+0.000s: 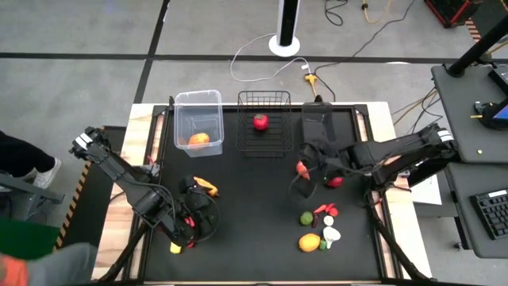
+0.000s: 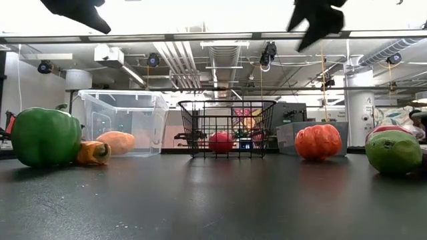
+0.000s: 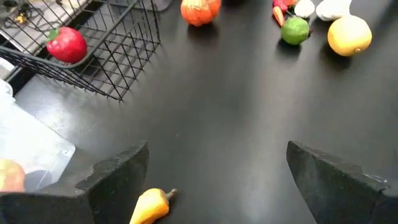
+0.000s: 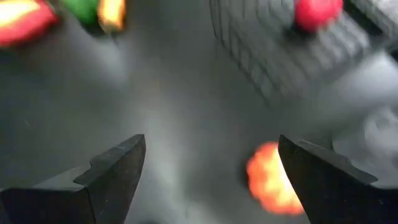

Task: Sort produce into baskets
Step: Put the lime into the wire basket

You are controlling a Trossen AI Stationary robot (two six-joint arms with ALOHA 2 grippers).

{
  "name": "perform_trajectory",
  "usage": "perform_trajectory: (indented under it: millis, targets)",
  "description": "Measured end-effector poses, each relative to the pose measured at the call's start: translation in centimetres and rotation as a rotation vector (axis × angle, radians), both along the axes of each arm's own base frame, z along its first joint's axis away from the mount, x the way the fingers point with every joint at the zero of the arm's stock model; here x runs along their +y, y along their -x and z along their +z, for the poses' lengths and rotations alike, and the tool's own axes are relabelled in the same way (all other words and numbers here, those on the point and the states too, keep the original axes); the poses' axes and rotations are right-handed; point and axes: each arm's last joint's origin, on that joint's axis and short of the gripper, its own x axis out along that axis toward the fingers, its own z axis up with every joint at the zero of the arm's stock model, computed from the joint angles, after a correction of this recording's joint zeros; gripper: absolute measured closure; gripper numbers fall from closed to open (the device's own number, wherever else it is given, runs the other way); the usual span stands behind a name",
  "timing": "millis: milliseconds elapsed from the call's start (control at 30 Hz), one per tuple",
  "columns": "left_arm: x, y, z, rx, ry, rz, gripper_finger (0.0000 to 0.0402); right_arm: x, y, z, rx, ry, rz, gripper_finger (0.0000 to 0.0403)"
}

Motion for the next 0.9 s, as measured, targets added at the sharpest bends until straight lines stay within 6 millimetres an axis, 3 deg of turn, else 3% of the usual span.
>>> perform_trajectory:
  millis: [333,600,667,800,900]
  targets:
    - [0.0,-0.1,0.0,-0.020,-0.019,0.001,0.0041,1.3,1.6,-2.1,0.251,-0.089,-0.140,0.0044]
    - [-0.4,-0.7,-0.6,-0.061,-0.104,-0.087,0.0041,3.1,1.2,-3.7,0.322,-0.171,-0.161,0.0044]
    - [-0.5,-0.9,-0.4,-0.072,-0.122,-0.113,0.0041,3.8,0.8,-4.3,0.344,-0.163,-0.106,0.0044]
    - [-0.7,-1.2,-0.2,-0.075,-0.182,-0.171,0.0041,6.5,-0.1,-6.4,0.438,-0.082,0.196,0.0044]
    - [-0.7,-1.2,-0.1,-0.070,-0.215,-0.191,0.0041,7.9,-0.8,-7.9,0.466,-0.052,0.292,0.0044]
